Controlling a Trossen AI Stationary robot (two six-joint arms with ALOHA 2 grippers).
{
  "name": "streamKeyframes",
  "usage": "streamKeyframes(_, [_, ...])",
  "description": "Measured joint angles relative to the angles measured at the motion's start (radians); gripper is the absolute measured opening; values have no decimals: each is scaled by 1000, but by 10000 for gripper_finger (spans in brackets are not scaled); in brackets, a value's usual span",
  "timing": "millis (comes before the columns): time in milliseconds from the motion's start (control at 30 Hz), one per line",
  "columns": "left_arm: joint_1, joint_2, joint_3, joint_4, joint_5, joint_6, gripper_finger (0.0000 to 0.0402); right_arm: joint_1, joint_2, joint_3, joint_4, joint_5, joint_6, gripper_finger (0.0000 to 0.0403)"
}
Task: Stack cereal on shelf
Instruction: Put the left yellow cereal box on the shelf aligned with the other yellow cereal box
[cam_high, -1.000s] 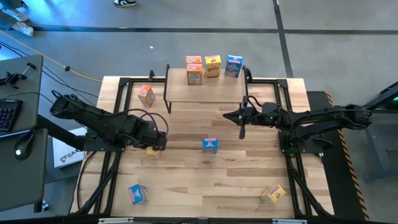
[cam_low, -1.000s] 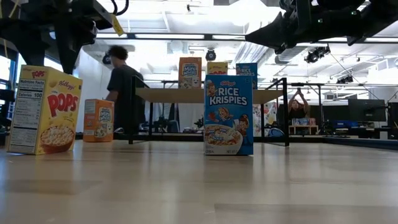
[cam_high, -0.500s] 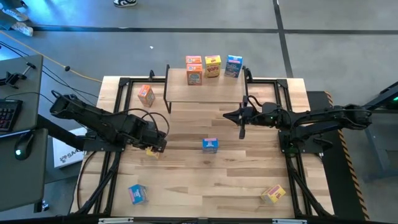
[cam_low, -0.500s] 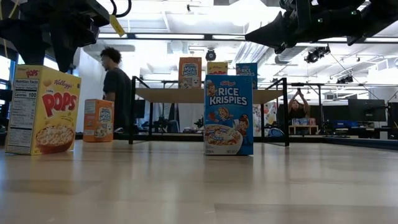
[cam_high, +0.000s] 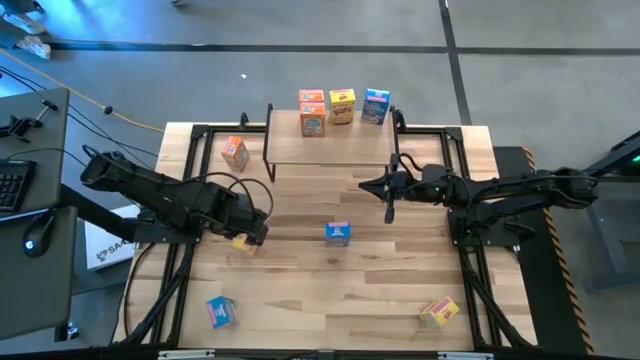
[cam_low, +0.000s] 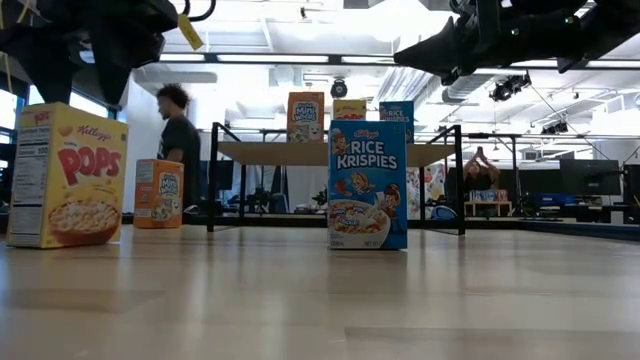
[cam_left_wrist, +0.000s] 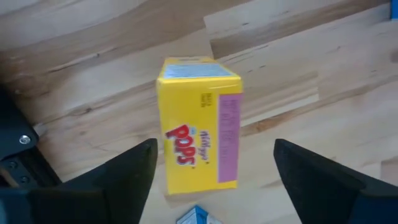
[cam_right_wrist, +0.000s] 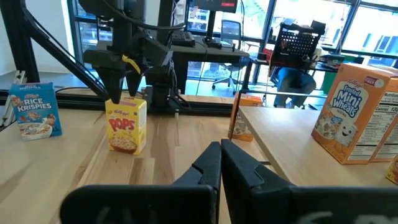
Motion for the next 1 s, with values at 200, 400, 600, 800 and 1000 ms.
streamKeyframes(200, [-3, -1, -7, 5, 0, -29, 326, 0, 0, 0, 0, -3, 0, 0])
streamKeyframes(400, [-34, 0, -55, 10, 4, -95, 326, 0, 0, 0, -1, -3, 0, 0])
streamKeyframes(600, [-71, 0, -75, 13, -13, -147, 315, 0, 0, 0, -2, -3, 0, 0])
streamKeyframes(800, [-95, -1, -97, 55, -20, -159, 273, 0, 0, 0, -2, -3, 0, 0])
streamKeyframes(1000, [-94, -1, -99, 92, -31, -107, 231, 0, 0, 0, -2, -3, 0, 0])
